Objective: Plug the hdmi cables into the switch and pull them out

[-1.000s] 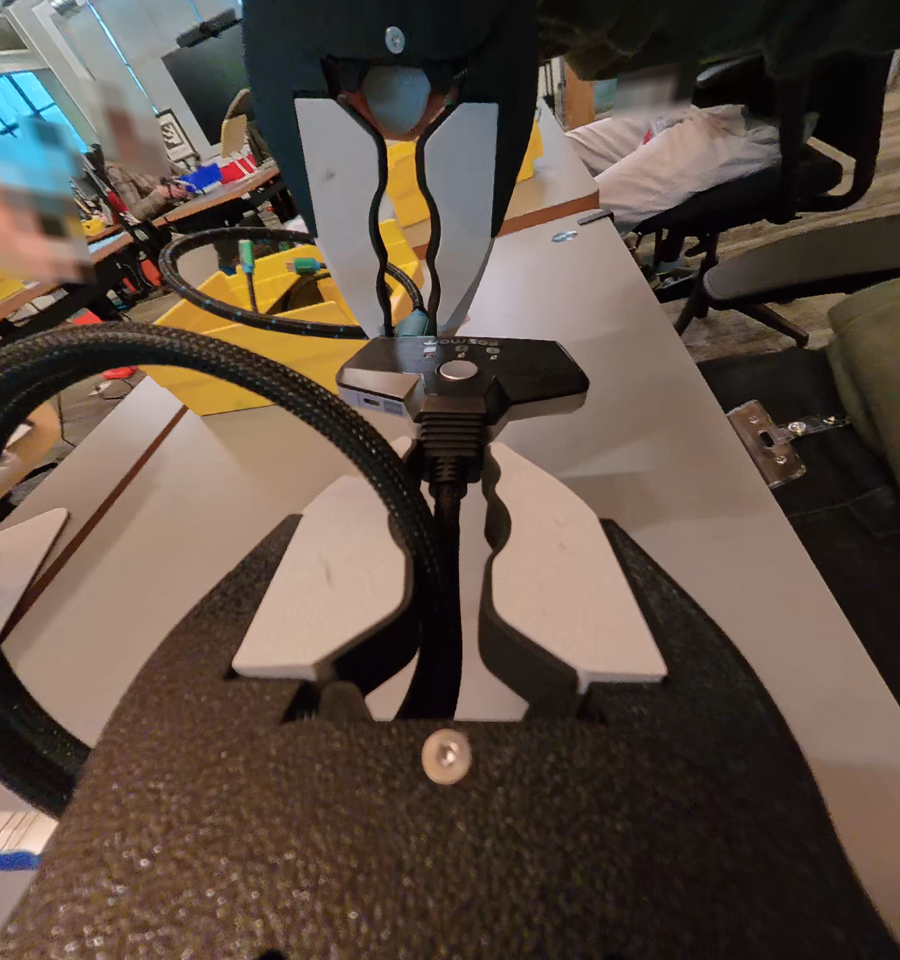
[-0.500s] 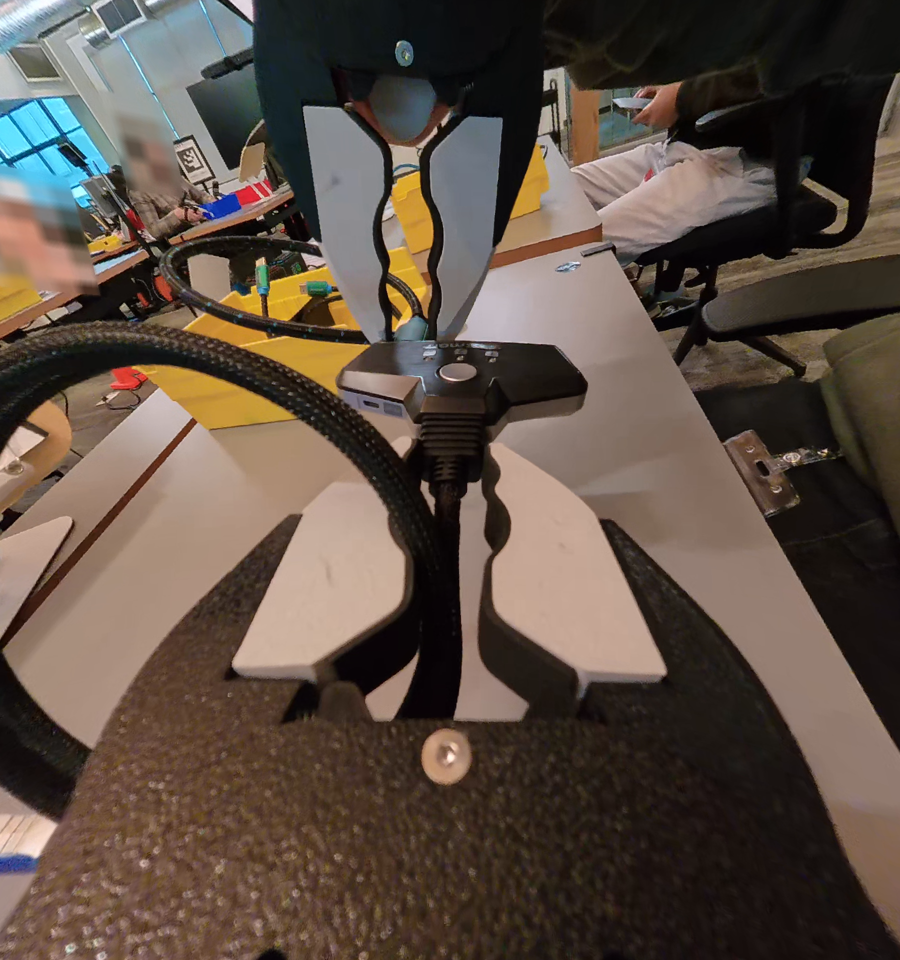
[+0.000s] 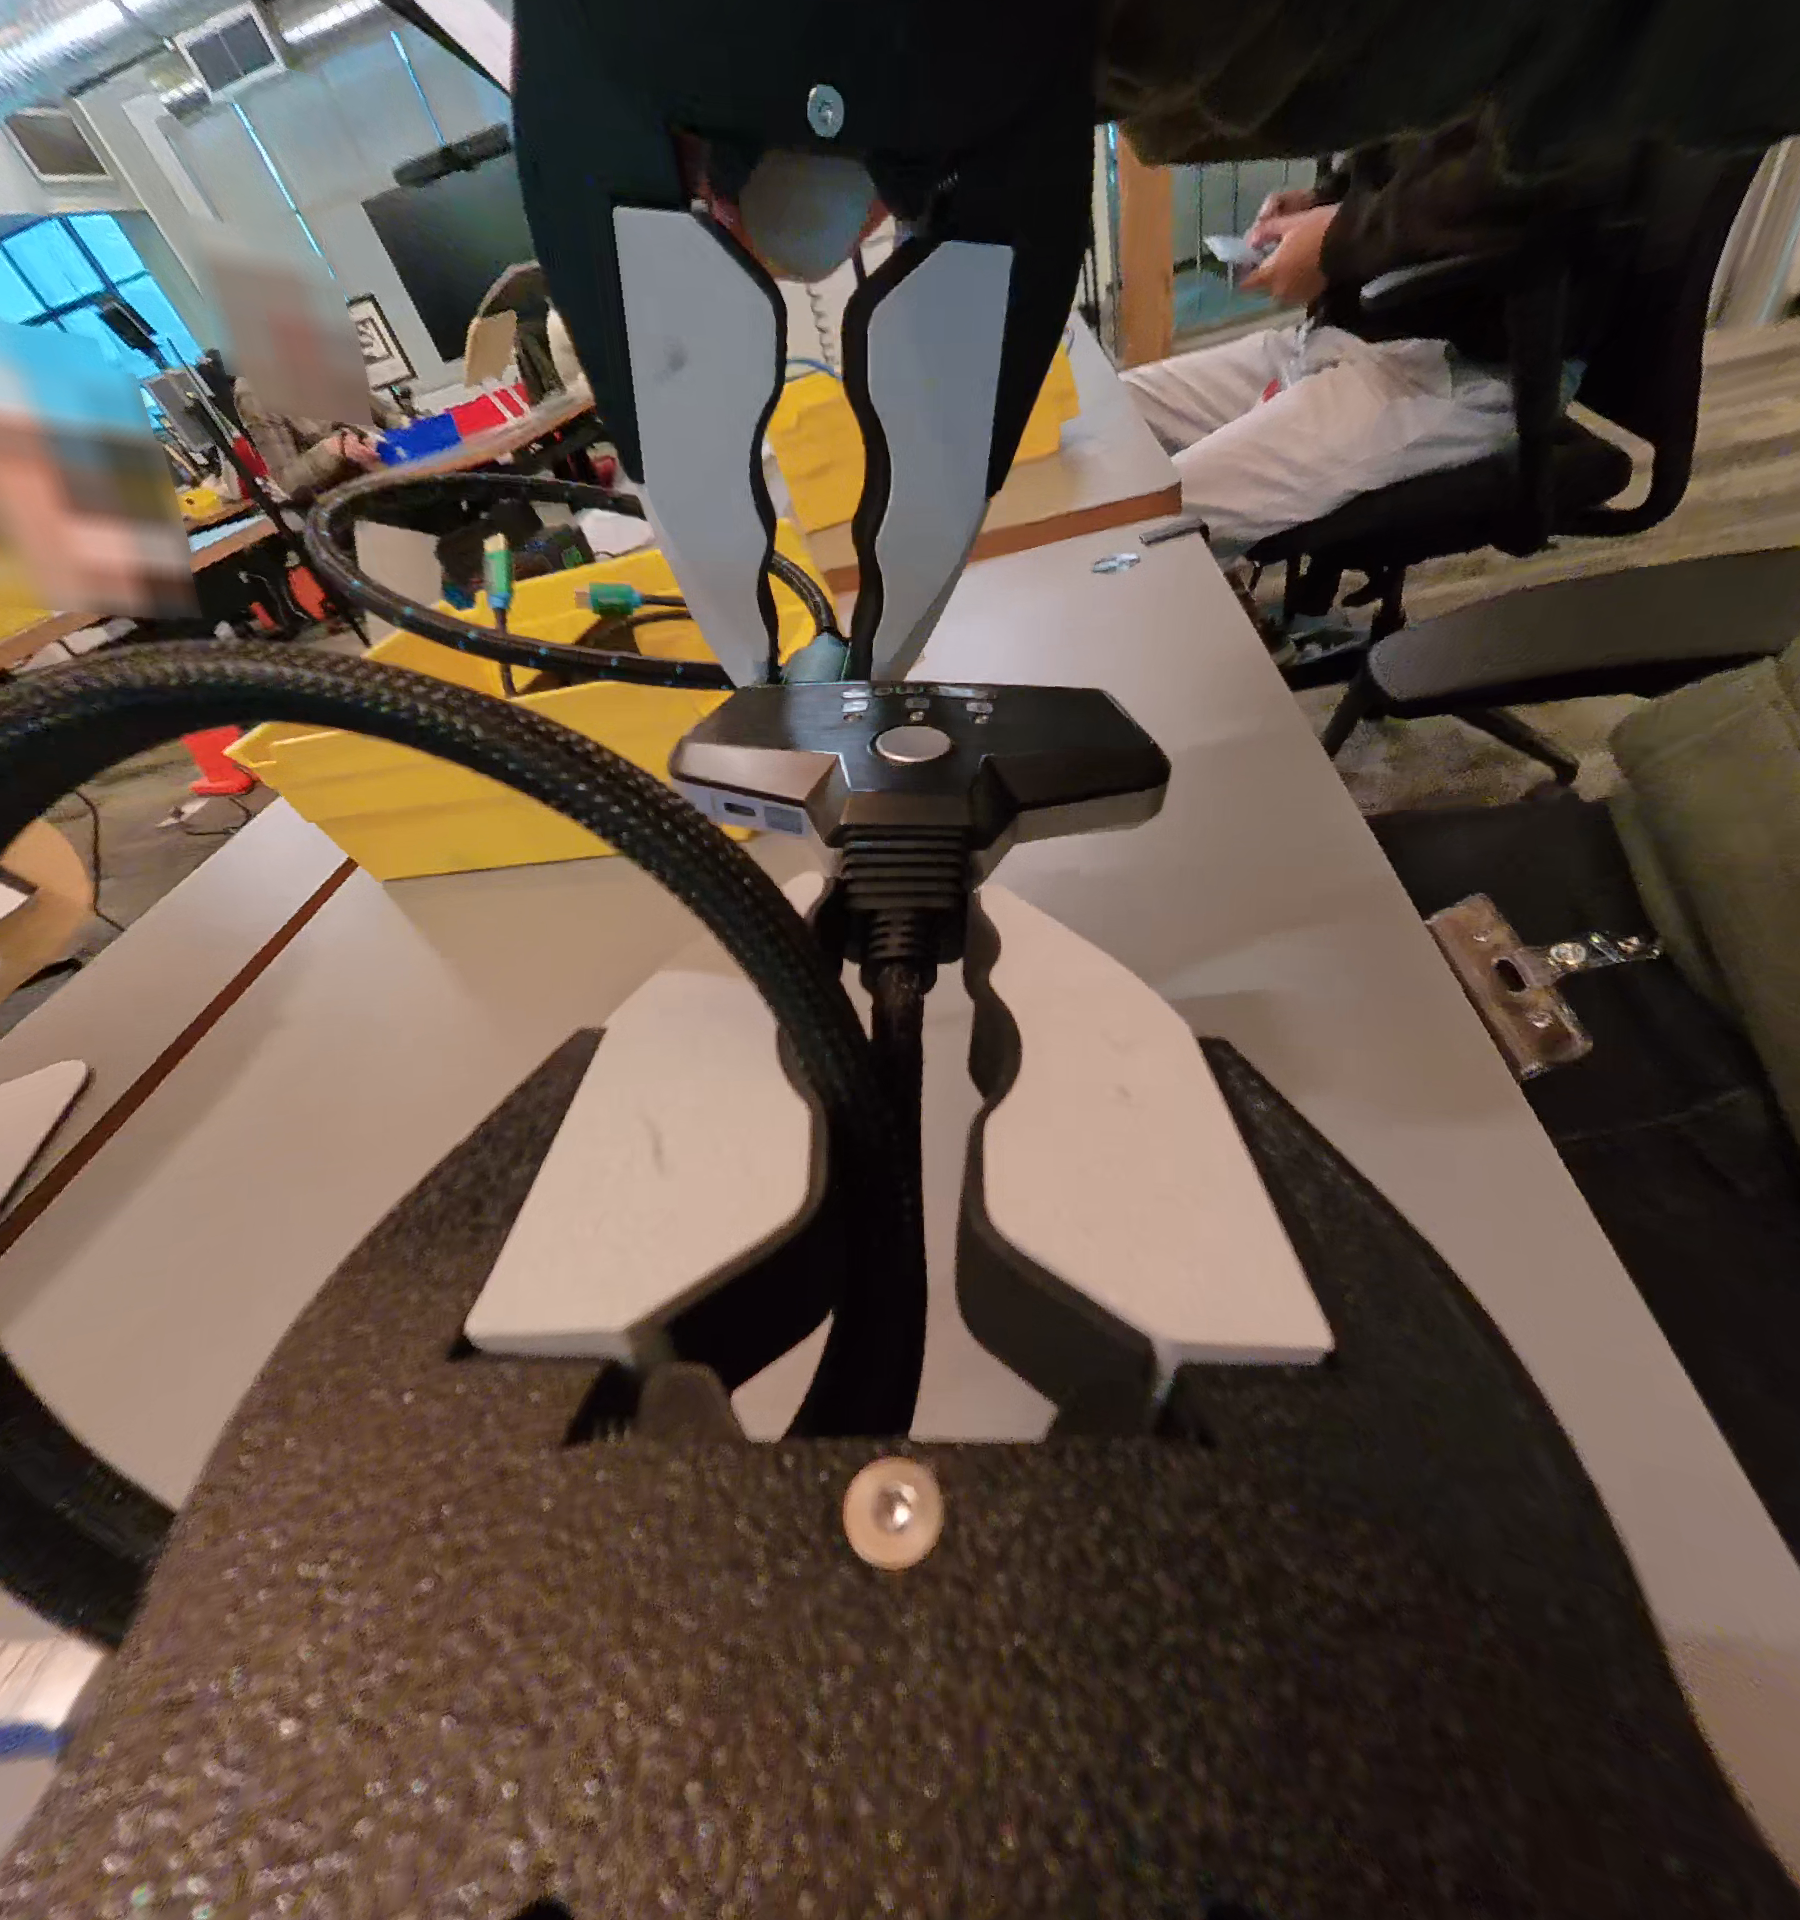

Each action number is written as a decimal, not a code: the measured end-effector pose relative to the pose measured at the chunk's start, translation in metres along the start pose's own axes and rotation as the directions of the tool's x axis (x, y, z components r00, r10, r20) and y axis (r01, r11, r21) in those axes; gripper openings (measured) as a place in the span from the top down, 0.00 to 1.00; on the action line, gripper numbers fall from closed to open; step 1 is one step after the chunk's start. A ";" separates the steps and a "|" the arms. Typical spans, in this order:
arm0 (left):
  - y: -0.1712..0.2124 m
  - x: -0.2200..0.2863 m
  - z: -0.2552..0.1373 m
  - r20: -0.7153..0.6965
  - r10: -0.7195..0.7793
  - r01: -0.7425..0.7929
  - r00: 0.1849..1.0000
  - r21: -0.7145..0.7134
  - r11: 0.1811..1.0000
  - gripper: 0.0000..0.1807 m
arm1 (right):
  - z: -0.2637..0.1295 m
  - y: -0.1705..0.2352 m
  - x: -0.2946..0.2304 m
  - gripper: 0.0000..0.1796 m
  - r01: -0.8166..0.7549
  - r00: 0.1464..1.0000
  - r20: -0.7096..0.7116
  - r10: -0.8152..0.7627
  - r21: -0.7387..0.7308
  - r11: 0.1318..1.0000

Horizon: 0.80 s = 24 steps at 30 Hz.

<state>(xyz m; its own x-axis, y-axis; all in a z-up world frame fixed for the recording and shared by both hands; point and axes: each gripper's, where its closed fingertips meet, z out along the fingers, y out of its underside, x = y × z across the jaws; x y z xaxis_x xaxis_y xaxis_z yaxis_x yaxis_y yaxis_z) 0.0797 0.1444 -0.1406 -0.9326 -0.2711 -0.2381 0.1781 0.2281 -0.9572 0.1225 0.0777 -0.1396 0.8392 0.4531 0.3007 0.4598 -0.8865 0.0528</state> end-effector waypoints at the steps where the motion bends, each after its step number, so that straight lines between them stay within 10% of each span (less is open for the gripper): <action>1: 0.002 0.002 0.001 -0.013 -0.004 0.004 1.000 -0.006 1.000 0.88 | 0.003 0.000 -0.005 0.88 0.001 1.000 0.022 -0.001 -0.015 1.000; 24: 0.006 0.006 -0.009 0.069 -0.022 0.025 0.997 -0.040 0.999 0.88 | 0.013 -0.010 0.001 0.88 -0.021 1.000 -0.020 0.020 -0.029 0.999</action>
<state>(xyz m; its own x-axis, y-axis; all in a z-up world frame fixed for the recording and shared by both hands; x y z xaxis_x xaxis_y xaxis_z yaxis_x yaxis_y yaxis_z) 0.0725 0.1527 -0.1458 -0.9126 -0.3398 -0.2274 0.1419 0.2584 -0.9556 0.1228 0.0882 -0.1519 0.8423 0.4330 0.3209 0.4334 -0.8981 0.0744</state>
